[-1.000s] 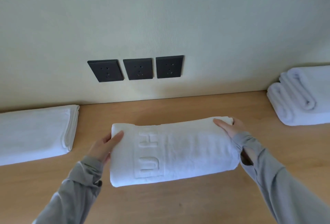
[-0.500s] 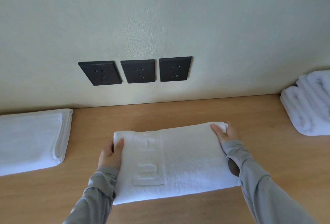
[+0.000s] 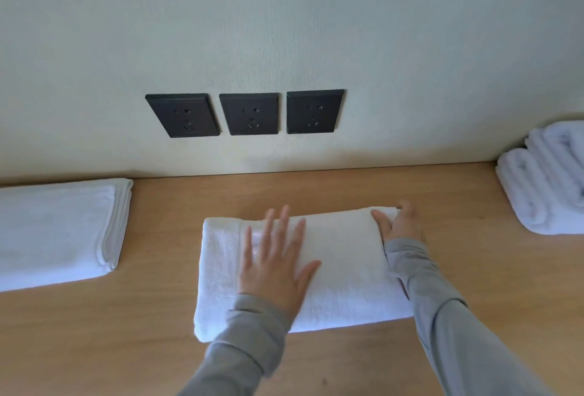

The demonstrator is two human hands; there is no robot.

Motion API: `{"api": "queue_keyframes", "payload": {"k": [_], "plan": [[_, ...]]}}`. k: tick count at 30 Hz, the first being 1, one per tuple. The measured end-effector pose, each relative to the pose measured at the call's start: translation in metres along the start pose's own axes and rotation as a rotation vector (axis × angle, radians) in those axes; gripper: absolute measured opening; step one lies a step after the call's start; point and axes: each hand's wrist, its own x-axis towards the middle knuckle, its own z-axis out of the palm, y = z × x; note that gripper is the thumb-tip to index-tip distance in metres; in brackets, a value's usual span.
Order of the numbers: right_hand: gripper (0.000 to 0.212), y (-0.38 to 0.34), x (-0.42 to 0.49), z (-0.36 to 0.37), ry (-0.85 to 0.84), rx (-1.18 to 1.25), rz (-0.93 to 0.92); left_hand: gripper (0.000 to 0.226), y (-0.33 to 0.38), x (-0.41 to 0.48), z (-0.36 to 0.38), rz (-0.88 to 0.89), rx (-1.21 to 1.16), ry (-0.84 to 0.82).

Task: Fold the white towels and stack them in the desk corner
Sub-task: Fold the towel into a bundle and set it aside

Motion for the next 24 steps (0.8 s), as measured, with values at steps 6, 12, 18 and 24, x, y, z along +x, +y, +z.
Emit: {"api": "queue_keyframes", "payload": {"k": [6,12,18,24], "plan": [[0.055,-0.024,-0.071,0.006,0.06,-0.429,-0.805,0.064,0.006,-0.003,0.027,0.036,0.039,-0.114],[0.064,-0.013,-0.083,0.036,-0.11,-0.585,-0.813,0.064,0.003,0.001,0.037,0.013,0.045,-0.149],[0.063,0.017,-0.073,0.02,-0.086,-0.614,-0.736,0.066,-0.025,-0.009,0.028,-0.013,0.067,-0.096],[0.07,0.04,-0.066,0.013,-0.09,-0.535,-0.675,0.07,-0.038,-0.017,0.033,-0.112,0.014,-0.087]]}}
